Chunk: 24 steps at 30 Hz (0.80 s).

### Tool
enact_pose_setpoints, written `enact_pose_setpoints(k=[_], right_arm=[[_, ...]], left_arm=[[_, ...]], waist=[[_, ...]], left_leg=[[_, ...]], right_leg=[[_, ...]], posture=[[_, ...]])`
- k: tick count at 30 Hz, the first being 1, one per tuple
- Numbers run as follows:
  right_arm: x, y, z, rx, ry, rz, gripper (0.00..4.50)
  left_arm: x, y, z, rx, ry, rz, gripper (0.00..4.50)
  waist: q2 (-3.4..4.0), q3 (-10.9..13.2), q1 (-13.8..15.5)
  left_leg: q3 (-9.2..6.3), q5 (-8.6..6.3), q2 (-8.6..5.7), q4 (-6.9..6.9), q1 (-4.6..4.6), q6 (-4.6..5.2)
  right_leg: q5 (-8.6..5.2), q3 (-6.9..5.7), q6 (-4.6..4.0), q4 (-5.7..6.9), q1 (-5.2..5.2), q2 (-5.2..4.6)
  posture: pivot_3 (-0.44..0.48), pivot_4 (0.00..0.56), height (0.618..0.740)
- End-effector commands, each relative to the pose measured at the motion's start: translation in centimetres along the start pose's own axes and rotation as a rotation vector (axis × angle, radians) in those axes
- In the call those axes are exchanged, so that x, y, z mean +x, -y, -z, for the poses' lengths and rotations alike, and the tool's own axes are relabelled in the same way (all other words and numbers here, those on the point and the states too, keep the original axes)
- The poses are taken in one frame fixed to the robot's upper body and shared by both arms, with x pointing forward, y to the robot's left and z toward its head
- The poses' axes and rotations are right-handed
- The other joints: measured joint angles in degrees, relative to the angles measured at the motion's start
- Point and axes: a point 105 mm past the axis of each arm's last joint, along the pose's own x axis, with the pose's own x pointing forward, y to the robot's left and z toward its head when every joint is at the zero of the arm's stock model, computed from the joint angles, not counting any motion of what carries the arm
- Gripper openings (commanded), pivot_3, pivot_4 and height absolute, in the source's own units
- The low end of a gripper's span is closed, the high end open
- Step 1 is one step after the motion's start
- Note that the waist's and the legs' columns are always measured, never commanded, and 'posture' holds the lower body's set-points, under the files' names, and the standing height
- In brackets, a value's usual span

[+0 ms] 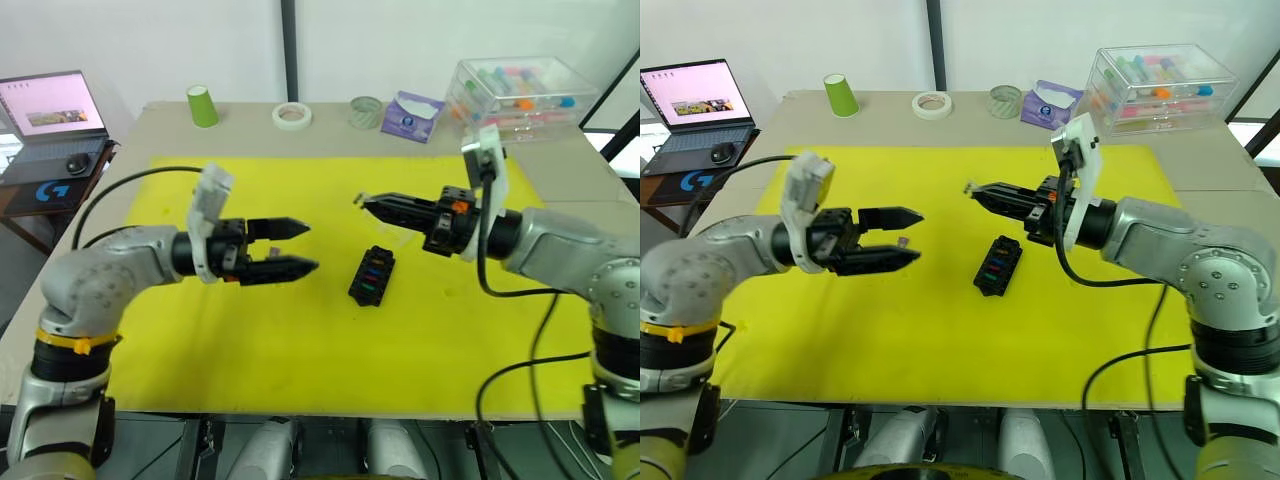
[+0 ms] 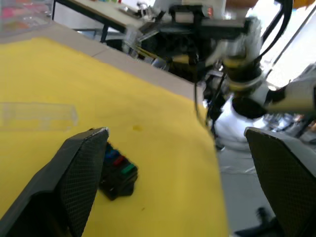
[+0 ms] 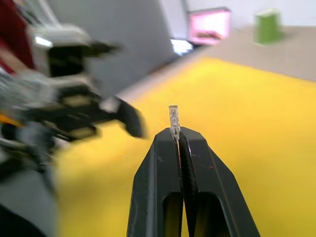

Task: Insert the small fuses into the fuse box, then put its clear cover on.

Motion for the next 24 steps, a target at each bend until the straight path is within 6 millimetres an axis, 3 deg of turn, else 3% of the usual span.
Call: enact_pose_setpoints(k=[1,7,11,24], right_arm=[[-0.1,0.4,1.2,-0.165,-0.071,0.003,0.0],[-0.1,1.6,3.9,-0.317,-0.207,0.005,0.0],[0.1,2.2,5.4,-0.339,-0.265,0.016,0.0],[0.6,3.1,6.4,-0.34,-0.309,0.023,0.0]], left_arm=[[1.3,0.2,0.4,0.221,0.002,-0.002,4.47],[3.0,-0.6,3.2,0.287,-0.04,-0.077,4.47],[3.8,-0.6,3.0,0.266,-0.015,-0.099,4.47],[3.9,-0.5,3.2,0.269,-0.034,-0.097,4.47]], waist=[[-0.01,0.02,-0.01],[0.01,0.03,-0.05],[0.01,0.03,-0.04],[0.01,0.03,0.06]], left_leg=[[0.02,0.0,0.0,-0.01,0.0,0.0],[0.05,-0.02,0.0,-0.02,-0.02,0.03],[0.04,-0.02,0.01,-0.02,-0.02,0.03],[0.03,-0.02,0.0,-0.01,-0.02,0.03]], right_leg=[[0.0,0.01,0.0,-0.01,0.0,-0.02],[0.0,0.02,0.0,-0.06,0.0,-0.03],[0.0,0.02,0.01,-0.06,-0.01,-0.02],[0.0,0.01,0.01,-0.06,0.01,-0.02]], posture=[[0.0,0.15,0.74],[0.0,0.15,0.74],[0.0,0.15,0.74],[0.0,0.15,0.74]])
